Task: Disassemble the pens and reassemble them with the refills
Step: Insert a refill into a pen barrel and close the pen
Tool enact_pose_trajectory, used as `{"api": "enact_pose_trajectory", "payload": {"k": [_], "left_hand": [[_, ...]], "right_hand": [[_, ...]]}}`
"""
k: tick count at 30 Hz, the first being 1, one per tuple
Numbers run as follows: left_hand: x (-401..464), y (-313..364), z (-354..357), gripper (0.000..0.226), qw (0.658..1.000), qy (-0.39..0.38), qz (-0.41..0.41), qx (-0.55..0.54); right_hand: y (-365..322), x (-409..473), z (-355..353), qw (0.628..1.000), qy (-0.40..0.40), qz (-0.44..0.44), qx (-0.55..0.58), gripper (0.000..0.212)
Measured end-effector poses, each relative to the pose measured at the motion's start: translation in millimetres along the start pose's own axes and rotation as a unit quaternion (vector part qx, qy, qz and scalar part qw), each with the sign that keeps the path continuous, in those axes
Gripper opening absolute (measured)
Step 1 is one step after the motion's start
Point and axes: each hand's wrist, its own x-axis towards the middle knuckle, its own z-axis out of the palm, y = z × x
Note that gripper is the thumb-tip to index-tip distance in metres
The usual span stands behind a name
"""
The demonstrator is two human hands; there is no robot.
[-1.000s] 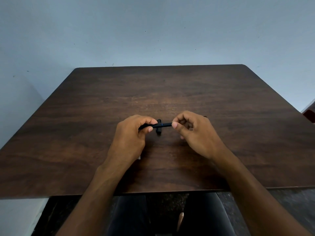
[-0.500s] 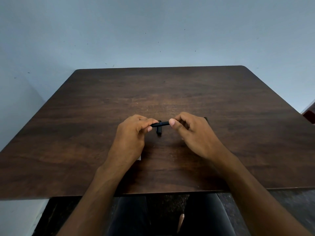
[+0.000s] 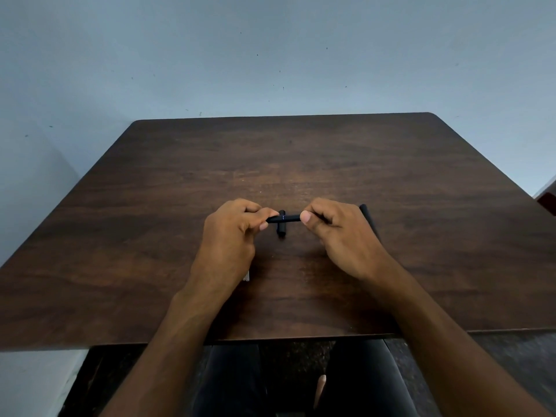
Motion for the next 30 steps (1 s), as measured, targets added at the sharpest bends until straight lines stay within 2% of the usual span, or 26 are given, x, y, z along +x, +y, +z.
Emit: {"api": "enact_pose_trajectory", "payload": {"k": [6,12,17,21,24,28,30], "left_hand": [[-4,-1,2,0.033,1.000,0.013,0.007,0.009],[-2,-2,-1,0.032,0.999,0.021,-0.017,-0.024],[-1,-15,-5,0.032,0.997,0.048,-0.062,-0.029],[-1,-23,-7,0.031,0.993,0.061,-0.087,-0.045],[0,-24,-7,0.030,0.994,0.064,-0.084,-0.038],[-1,-23,-9,0.029,0.992,0.067,-0.097,-0.043],[-2,-24,-11,0.030,0.992,0.069,-0.096,-0.042]], "right_hand": [[-3,-4,0,0.997,-0.010,0.038,0.065,0.040],[-7,0,2,0.994,0.001,0.069,0.083,0.032],[0,13,-1,0.983,0.060,0.124,0.117,0.027],[3,29,8,0.987,0.010,0.158,0.007,0.023],[0,42,23,0.982,-0.008,0.186,-0.020,0.013],[-2,56,42,0.974,-0.017,0.206,-0.095,0.034],[-3,60,47,0.967,-0.043,0.217,-0.125,0.031]]}}
